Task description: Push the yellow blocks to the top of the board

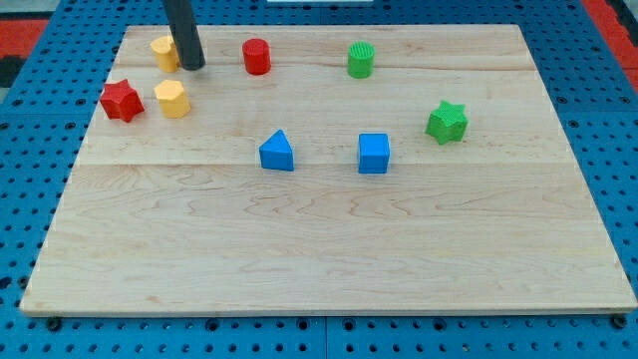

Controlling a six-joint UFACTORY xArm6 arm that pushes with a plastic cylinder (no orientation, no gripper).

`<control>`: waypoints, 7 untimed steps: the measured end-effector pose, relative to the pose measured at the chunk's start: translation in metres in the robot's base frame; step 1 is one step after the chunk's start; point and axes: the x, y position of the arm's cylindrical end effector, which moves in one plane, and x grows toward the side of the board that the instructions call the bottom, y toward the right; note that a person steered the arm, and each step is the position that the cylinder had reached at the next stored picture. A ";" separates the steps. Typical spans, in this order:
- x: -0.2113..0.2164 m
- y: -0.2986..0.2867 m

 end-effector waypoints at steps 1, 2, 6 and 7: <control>0.070 0.043; 0.073 0.005; 0.056 -0.086; 0.017 -0.092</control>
